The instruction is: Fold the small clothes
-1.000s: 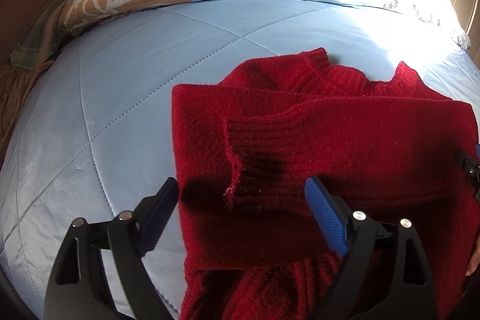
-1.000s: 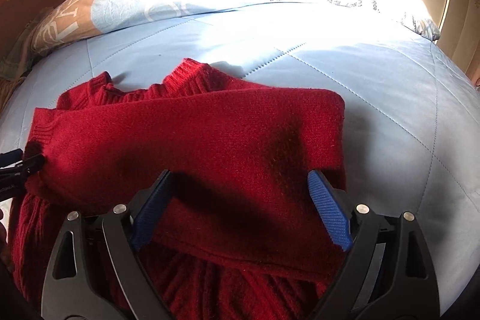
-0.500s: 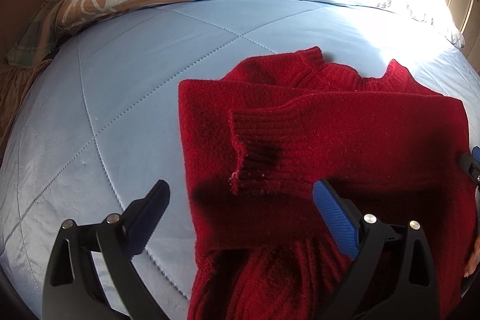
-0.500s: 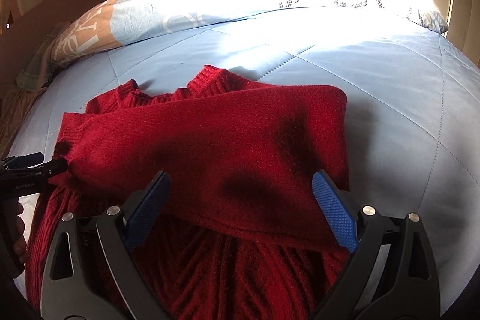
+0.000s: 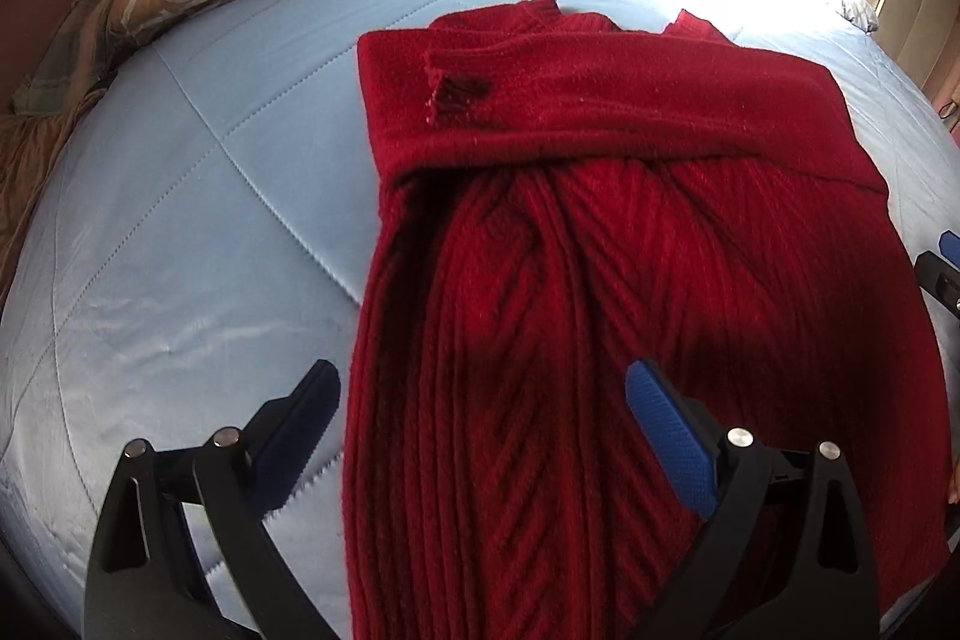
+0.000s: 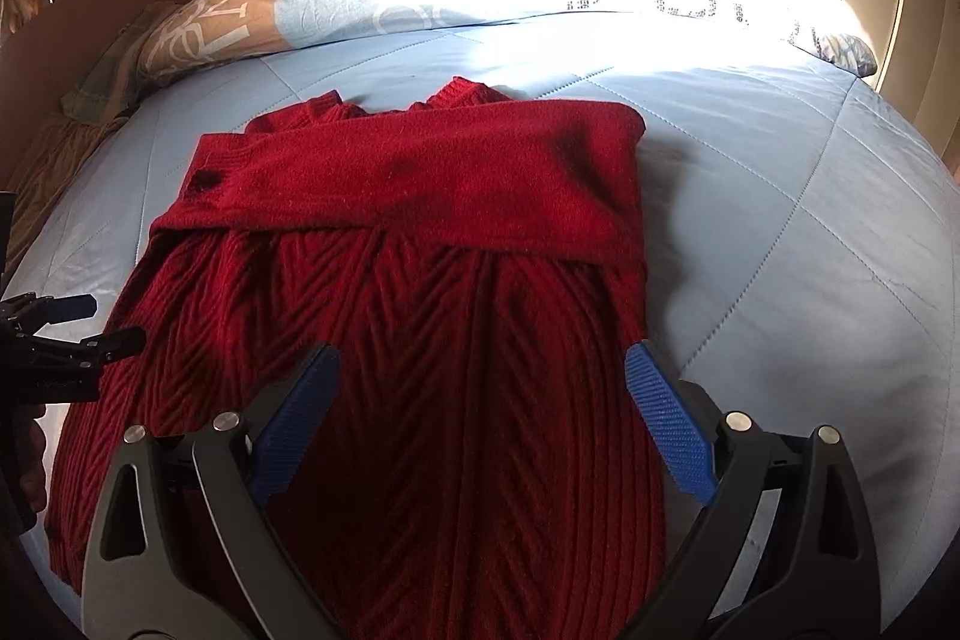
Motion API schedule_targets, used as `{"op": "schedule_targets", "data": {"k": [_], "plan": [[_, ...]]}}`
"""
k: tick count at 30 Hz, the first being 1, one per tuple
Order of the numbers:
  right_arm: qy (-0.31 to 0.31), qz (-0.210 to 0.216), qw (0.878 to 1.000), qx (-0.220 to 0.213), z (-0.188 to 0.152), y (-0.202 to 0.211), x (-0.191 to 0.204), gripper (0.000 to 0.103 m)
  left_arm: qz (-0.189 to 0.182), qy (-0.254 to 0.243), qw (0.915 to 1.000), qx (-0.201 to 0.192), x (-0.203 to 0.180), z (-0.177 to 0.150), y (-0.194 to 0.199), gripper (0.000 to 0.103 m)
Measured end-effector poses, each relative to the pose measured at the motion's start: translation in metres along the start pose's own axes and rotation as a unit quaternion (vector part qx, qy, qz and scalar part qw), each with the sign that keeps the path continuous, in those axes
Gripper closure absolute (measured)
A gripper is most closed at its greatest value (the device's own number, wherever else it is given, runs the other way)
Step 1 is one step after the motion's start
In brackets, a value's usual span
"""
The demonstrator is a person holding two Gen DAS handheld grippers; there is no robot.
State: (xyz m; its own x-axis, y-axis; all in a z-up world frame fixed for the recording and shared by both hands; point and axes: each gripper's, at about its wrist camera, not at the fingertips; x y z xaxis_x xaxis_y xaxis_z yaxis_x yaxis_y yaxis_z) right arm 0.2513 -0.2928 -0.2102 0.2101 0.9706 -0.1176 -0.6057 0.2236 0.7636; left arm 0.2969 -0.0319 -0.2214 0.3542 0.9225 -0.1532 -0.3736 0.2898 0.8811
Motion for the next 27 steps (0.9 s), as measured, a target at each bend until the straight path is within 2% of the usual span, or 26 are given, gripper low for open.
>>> {"op": "schedule_targets", "data": {"k": [3, 4, 7, 10, 14, 17, 23, 27], "plan": [[0.014, -0.024, 0.999, 0.019, -0.016, 0.002, -0.003, 0.008, 0.036, -0.01, 0.999, 0.024, -0.002, -0.021, -0.004, 0.006], [0.016, -0.033, 0.999, 0.024, -0.02, 0.004, -0.006, 0.009, 0.04, -0.011, 0.9989, 0.021, 0.0, -0.027, 0.001, 0.006], [-0.004, -0.051, 0.998, 0.045, -0.038, 0.016, -0.025, 0.008, 0.031, 0.001, 0.9995, 0.008, 0.01, -0.041, 0.023, 0.006], [-0.03, -0.063, 0.995, 0.075, -0.057, 0.026, -0.046, 0.009, 0.021, 0.037, 0.9989, 0.022, 0.027, -0.063, 0.036, 0.006], [-0.078, -0.042, 0.987, 0.132, -0.089, 0.044, -0.063, 0.015, -0.006, 0.1, 0.9931, 0.06, 0.043, -0.101, 0.041, 0.006], [-0.069, -0.035, 0.985, 0.152, -0.11, 0.06, -0.058, 0.02, -0.008, 0.112, 0.9912, 0.07, 0.041, -0.126, 0.049, 0.006], [-0.055, -0.022, 0.99, 0.13, -0.127, 0.073, -0.052, 0.022, -0.005, 0.101, 0.9935, 0.052, 0.032, -0.142, 0.057, 0.006], [-0.05, -0.02, 0.995, 0.08, -0.129, 0.08, -0.052, 0.021, -0.002, 0.083, 0.9962, 0.027, 0.027, -0.152, 0.06, 0.006]]}}
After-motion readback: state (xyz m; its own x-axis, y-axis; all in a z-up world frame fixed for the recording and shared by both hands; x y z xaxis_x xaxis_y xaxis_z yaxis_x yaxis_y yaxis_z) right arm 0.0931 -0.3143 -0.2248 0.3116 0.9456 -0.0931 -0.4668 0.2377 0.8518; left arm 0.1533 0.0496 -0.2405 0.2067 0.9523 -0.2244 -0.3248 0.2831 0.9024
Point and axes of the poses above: each gripper's, at about its wrist camera, not at the fingertips, and y roughly against the way its jaws point, x to its left, z to its top, and after that the axes turned 13 degrees about -z, right-handed
